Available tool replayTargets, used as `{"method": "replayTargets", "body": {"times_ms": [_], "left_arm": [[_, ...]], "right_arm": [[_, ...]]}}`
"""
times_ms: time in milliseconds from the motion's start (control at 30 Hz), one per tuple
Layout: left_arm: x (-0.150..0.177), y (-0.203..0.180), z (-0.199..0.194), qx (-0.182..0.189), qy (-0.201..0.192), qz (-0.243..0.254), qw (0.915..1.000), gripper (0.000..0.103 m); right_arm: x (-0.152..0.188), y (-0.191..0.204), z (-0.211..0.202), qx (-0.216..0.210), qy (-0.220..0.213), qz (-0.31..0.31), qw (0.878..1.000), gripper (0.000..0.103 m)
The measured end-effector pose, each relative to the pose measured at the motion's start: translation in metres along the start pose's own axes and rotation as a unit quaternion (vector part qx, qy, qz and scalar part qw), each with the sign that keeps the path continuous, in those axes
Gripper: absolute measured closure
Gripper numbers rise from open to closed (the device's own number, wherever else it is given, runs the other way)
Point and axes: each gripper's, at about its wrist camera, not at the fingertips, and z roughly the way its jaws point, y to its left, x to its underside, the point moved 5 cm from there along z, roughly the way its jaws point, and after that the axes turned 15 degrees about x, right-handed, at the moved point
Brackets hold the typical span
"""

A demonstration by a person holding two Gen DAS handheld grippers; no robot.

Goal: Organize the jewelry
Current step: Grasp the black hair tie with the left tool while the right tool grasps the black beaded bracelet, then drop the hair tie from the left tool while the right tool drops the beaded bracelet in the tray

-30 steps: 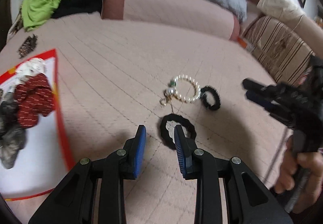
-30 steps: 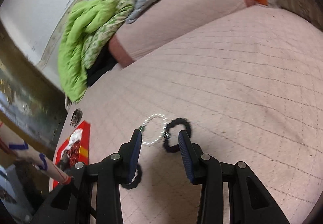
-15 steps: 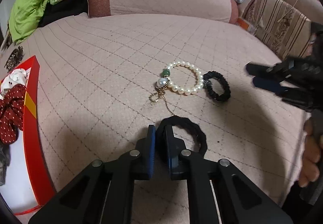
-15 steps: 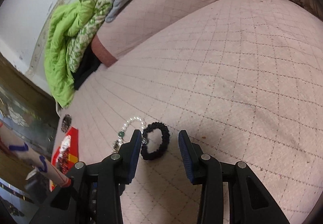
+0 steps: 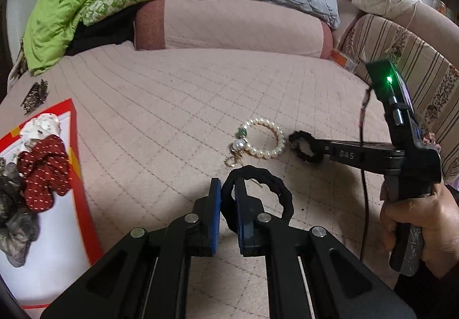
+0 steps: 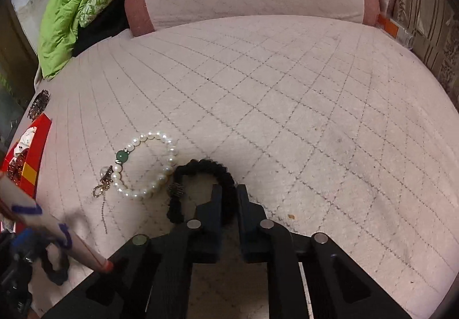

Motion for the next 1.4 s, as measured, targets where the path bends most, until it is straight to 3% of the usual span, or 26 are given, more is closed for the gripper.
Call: {"method": "replayTargets", "body": {"times_ms": [167, 333, 433, 567, 1000, 1400], "left_arm": [[-0.002, 0.005, -0.016, -0.009, -0.02, -0.005, 0.9998, 0.094], [-0.001, 0.011, -0.031, -0.02, -0.033, -0.011, 0.9992, 0.094], [-0.001, 0.016, -0.043, -0.029, -0.043, -0.015, 0.9985, 0.094], [0.001, 0.027, -0.064, -0.044, -0.057, -0.028, 0.997, 0.094], [0.025, 0.083, -0.141, -0.093, -0.104, -0.084, 0.9866, 0.094], [0.064, 0.158, -0.197, -0.141, -0.126, -0.166, 0.9678, 0.094]], "right_arm": [[-0.004, -0.022, -0.026, -0.012, -0.044, 0.049, 0.998, 0.094], [-0.002, -0.023, -0.067, -0.065, -0.109, 0.068, 0.99, 0.094], [0.001, -0.008, -0.096, -0.116, -0.156, 0.056, 0.979, 0.094], [0.014, 0.027, -0.124, -0.16, -0.185, 0.017, 0.969, 0.094], [0.048, 0.12, -0.16, -0.229, -0.174, -0.053, 0.956, 0.094], [0.071, 0.216, -0.186, -0.28, -0.144, -0.121, 0.941, 0.094]]}}
